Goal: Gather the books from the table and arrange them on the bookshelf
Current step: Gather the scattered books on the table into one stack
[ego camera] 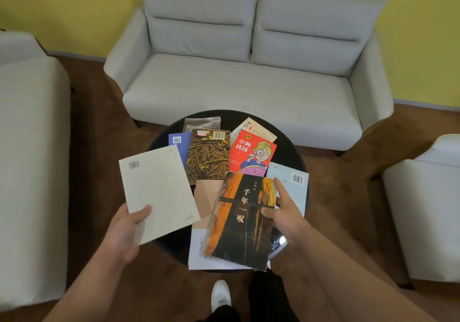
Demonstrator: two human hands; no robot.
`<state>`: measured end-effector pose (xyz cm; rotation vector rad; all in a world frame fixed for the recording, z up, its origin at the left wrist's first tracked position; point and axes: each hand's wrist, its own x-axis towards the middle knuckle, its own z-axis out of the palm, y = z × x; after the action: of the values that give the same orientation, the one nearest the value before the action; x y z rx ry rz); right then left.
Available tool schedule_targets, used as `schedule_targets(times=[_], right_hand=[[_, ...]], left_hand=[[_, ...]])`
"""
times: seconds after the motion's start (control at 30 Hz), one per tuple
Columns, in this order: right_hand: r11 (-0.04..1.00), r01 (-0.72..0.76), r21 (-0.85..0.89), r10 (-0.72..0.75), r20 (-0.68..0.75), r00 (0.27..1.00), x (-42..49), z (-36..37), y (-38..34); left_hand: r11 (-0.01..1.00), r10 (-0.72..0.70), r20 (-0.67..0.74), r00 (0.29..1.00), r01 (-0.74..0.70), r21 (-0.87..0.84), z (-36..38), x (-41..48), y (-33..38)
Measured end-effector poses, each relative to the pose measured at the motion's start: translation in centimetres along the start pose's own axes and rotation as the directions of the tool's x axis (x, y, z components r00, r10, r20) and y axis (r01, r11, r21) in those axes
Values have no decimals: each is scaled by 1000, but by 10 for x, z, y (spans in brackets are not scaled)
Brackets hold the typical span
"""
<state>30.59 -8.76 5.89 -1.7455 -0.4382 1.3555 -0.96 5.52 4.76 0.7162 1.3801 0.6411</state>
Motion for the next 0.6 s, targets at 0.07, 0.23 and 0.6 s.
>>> schedule_targets(times=[0.07, 0.23, 0.6], right_hand=[[998, 20, -61, -17, 43, 999, 3, 10, -5], [967, -9, -253, 6, -11, 1000, 17, 34, 0], [935, -42, -353, 49, 11, 999, 15, 55, 16]], left_hand=[[1000, -9, 8, 1000, 9, 10, -8, 4, 4], [999, -27, 35, 999, 27, 19, -5, 5, 2], [995, -84, 101, 991, 77, 71, 3, -6, -13]])
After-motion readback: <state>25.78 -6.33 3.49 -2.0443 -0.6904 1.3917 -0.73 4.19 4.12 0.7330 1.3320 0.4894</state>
